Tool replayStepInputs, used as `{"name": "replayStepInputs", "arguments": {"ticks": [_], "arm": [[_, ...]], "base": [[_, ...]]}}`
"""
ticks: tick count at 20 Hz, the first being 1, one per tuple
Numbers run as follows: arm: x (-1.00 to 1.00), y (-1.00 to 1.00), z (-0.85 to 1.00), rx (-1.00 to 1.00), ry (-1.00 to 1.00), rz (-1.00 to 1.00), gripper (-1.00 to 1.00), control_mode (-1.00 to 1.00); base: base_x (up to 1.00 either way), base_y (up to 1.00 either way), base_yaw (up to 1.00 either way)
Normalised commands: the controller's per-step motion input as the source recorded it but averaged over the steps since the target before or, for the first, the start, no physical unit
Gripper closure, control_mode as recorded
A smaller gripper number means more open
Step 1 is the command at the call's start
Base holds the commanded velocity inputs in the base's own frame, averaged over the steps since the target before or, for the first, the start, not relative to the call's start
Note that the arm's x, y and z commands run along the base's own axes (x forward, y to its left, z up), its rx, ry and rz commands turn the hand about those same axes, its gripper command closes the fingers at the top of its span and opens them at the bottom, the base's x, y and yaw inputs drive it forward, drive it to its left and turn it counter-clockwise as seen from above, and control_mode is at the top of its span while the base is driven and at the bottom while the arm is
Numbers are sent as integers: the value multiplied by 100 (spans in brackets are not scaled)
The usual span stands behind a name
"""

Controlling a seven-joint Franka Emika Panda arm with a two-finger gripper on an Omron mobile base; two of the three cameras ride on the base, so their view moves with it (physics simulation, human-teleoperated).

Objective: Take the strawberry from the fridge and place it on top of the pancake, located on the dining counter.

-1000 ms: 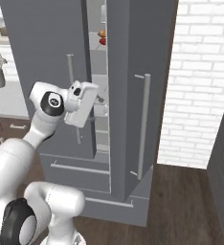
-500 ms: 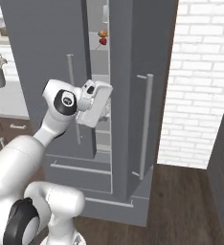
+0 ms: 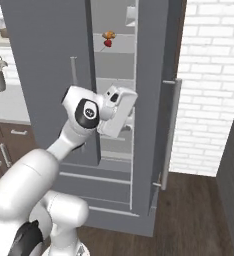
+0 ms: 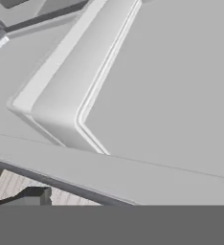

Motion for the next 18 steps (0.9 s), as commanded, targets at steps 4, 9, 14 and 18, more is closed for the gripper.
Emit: {"name": "replayStepInputs", "arguments": {"ticks": [4, 9, 14, 18], "arm": [[0, -81, 0, 0, 2, 0, -100, -100], [-18, -17, 0, 0, 0, 2, -100, -100], [-7, 40, 21, 19, 0, 13, -100, -100], [0, 63, 44, 30, 0, 6, -100, -100]], "base": [[0, 0, 0], [0, 0, 0], [0, 0, 0], [0, 0, 0]]}}
